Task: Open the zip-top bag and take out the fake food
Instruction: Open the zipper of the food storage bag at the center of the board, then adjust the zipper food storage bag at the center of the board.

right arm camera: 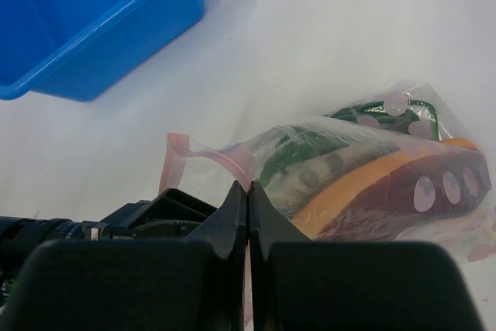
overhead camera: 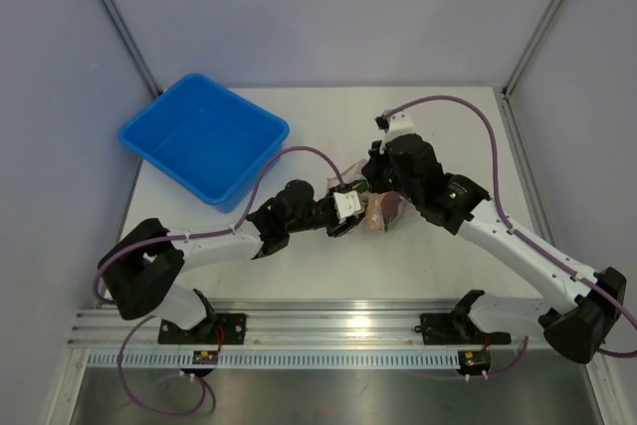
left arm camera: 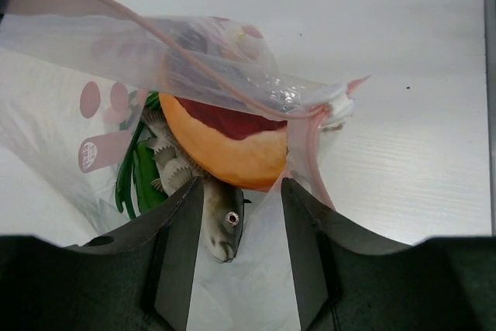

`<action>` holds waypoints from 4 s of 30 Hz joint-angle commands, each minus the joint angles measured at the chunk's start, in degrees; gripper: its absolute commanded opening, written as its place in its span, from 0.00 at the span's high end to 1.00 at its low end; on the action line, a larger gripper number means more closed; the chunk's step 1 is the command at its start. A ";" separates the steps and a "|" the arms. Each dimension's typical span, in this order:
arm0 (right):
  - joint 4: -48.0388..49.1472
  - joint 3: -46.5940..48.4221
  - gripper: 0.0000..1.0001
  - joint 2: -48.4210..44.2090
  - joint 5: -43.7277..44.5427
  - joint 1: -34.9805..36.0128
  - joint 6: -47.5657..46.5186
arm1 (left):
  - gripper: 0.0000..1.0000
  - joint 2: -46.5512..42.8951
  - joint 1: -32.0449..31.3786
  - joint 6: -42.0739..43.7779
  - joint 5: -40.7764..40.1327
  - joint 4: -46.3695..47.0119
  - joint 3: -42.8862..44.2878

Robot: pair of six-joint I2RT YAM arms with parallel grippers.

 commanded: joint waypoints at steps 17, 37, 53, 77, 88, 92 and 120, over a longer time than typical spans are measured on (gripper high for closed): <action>6.93 -1.09 1.00 -3.76 -6.29 0.70 1.86 | 0.51 2.54 -2.72 1.05 2.74 3.24 3.92; 7.20 -1.36 1.00 -3.50 -6.21 0.70 2.74 | 0.54 5.53 -3.16 -0.35 10.80 4.11 5.59; 9.13 -3.03 1.00 -4.11 -0.23 0.61 4.76 | 0.52 6.85 -3.25 -0.97 16.53 3.59 6.38; 13.79 -6.72 1.00 -8.69 -0.67 0.70 7.57 | 1.00 10.63 -5.45 0.97 10.82 -3.72 12.01; 14.14 -7.42 0.67 -7.54 -0.15 0.61 5.12 | 1.00 7.20 -2.20 -3.43 3.52 7.27 4.11; 13.17 -7.25 0.38 -8.68 1.26 0.61 4.06 | 1.00 7.38 1.40 -7.81 2.03 9.04 3.30; 7.01 -10.49 0.00 6.08 -11.18 -23.99 21.28 | 0.69 7.20 -2.28 -10.73 1.60 0.26 3.04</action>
